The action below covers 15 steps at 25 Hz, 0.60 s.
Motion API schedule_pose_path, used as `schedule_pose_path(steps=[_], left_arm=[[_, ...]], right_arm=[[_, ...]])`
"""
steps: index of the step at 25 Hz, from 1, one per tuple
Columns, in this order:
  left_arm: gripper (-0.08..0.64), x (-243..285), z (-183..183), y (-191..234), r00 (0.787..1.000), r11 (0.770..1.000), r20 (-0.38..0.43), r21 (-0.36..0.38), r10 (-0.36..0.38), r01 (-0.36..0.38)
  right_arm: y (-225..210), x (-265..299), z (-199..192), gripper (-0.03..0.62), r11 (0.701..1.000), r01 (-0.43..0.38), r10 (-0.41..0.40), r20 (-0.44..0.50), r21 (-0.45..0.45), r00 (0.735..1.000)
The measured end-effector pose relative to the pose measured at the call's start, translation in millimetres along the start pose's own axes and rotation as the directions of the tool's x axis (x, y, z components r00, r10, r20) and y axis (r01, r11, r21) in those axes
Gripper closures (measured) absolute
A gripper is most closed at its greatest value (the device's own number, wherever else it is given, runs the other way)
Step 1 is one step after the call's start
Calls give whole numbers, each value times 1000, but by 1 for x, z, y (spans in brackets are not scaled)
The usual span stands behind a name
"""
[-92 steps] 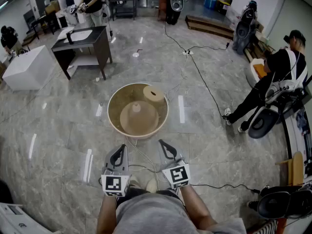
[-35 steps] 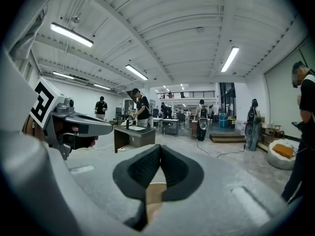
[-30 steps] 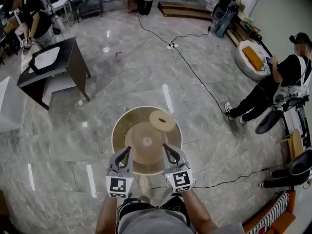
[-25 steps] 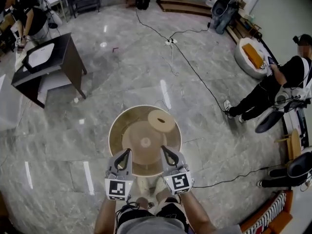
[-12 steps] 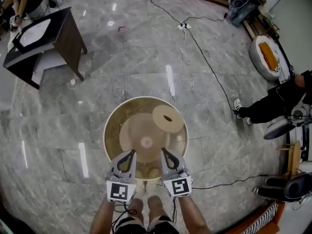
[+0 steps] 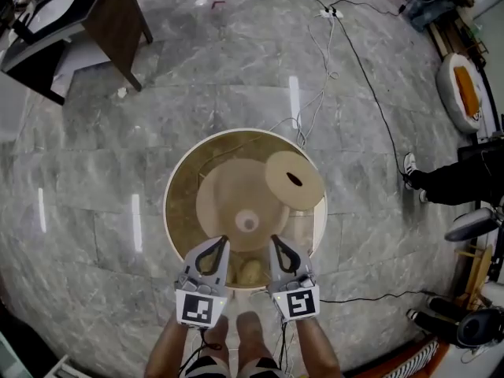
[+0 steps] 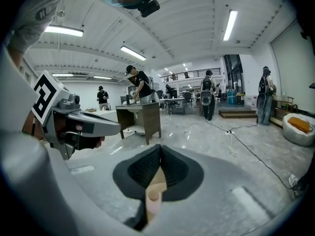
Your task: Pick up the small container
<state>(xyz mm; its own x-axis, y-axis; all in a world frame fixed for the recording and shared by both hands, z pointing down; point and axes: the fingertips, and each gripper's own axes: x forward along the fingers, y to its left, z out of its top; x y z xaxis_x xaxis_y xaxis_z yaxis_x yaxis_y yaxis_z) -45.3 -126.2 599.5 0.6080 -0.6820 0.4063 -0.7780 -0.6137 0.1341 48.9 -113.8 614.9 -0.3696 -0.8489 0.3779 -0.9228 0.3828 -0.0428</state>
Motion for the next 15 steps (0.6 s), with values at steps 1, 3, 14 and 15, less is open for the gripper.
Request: schedule_pose_path(steps=[1, 3, 14, 15], left_arm=[[543, 5, -10, 2, 1000, 1000, -6, -6, 6, -6], [543, 13, -28, 5, 1000, 1000, -10, -22, 18, -18], [543, 42, -106, 15, 997, 997, -59, -68, 42, -46], [543, 43, -109, 16, 997, 996, -62, -72, 45, -49]], right_arm=[[0, 6, -10, 592, 1000, -10, 10, -6, -4, 1000], [0, 14, -29, 592, 999, -30, 30, -14, -10, 999], [2, 54, -106, 591, 994, -113, 113, -37, -4, 993], [2, 56, -110, 591, 993, -119, 119, -35, -4, 992]])
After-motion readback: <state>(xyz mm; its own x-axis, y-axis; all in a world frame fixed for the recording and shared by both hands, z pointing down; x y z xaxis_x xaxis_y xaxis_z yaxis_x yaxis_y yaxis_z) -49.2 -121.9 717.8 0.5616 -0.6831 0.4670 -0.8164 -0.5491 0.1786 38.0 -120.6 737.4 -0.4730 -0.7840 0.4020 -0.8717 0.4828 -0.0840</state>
